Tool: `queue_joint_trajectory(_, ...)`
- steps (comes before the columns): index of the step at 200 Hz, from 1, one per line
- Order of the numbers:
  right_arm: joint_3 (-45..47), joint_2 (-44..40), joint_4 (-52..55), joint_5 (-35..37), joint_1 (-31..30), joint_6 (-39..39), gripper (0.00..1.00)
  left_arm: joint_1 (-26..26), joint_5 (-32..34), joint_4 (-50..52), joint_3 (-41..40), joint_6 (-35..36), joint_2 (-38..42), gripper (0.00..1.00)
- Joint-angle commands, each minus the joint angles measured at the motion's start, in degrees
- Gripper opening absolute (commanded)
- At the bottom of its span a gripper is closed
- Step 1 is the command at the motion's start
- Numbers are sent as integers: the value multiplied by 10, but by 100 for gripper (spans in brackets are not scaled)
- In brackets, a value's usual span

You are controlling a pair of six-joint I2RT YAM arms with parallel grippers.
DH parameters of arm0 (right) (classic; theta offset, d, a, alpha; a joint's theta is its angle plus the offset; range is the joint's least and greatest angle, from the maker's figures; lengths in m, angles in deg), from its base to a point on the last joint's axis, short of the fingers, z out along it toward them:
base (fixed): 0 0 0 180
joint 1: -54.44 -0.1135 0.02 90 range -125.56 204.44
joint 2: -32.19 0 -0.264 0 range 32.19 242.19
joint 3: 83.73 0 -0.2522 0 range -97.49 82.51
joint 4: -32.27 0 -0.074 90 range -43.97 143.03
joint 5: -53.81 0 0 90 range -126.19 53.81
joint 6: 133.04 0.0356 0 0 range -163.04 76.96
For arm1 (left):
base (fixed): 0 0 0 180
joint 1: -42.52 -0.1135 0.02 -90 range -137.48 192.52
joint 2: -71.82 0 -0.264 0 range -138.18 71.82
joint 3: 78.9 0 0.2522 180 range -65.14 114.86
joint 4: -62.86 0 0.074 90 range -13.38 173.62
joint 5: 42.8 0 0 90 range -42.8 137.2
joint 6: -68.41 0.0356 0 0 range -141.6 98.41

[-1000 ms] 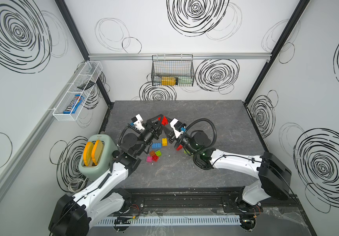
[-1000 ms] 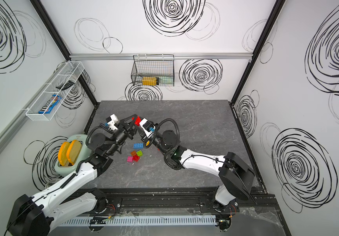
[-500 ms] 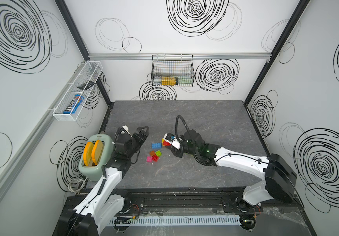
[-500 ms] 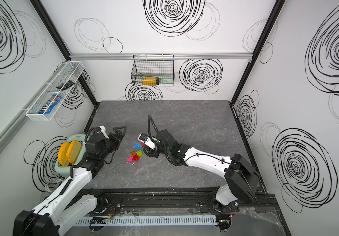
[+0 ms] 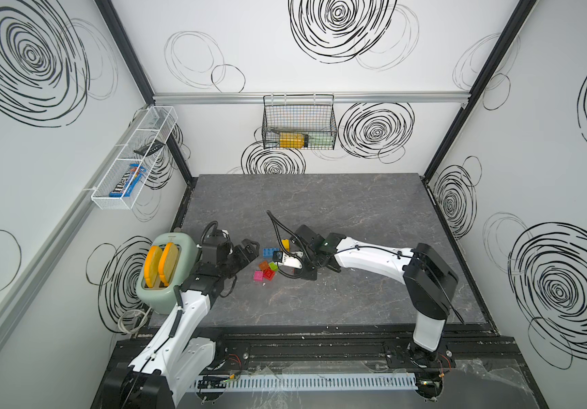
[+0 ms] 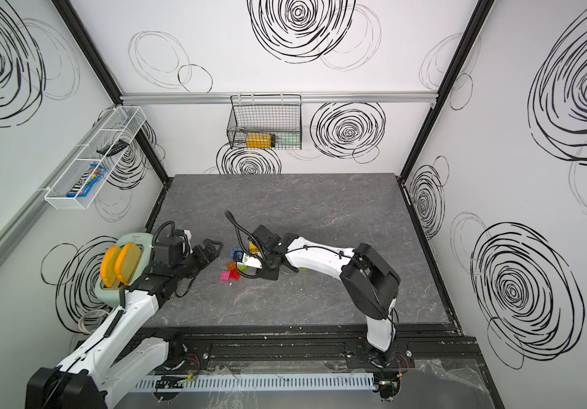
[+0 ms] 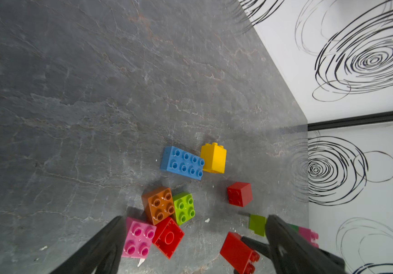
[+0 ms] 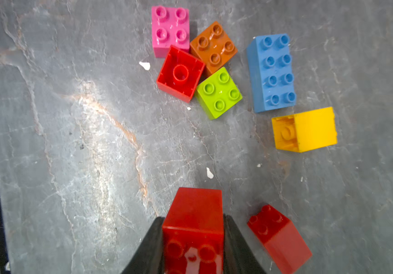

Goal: Assemble the number 4 with lego
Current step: Place the lego brick at the center of the board.

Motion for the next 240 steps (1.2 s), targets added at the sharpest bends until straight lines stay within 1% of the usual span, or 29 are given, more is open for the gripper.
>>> queue_joint_trajectory(1,-56,44,91,-15,12,-42,20,-1,-27,26,-14,18,5,96)
queue_joint_trajectory(20,-96,75,141,-23,17,-64,23,4,-18,43,-14,25,6,96)
queue_joint_trajectory(42,-103,87,150,-5,17,-81,27,10,-27,45,-14,44,3,96)
queue_joint_trajectory(50,-101,88,148,1,15,-87,30,14,-29,48,-12,49,-1,96)
queue_joint_trajectory(64,-93,83,133,15,14,-95,39,23,-32,45,-11,53,-9,96)
queue_joint_trajectory(75,-82,76,119,23,11,-106,43,36,-32,40,-10,54,-15,96)
queue_joint_trajectory(110,-55,59,82,60,3,-125,51,73,-39,36,6,66,-47,96)
queue_joint_trajectory(130,-44,50,65,83,3,-134,52,91,-42,35,18,83,-64,96)
queue_joint_trajectory(160,-25,37,24,118,2,-147,53,129,-10,31,30,100,-76,96)
queue_joint_trajectory(192,-4,9,-8,140,-1,-158,55,186,42,26,41,111,-98,96)
queue_joint_trajectory(206,8,-6,-17,132,-1,-163,56,209,67,29,49,113,-113,96)
queue_joint_trajectory(226,9,-22,-4,99,-5,-162,59,229,97,27,55,117,-127,96)
queue_joint_trajectory(235,11,-30,1,85,-8,-158,62,234,100,17,52,120,-127,96)
queue_joint_trajectory(240,14,-36,1,79,-10,-156,66,235,99,9,49,121,-127,96)
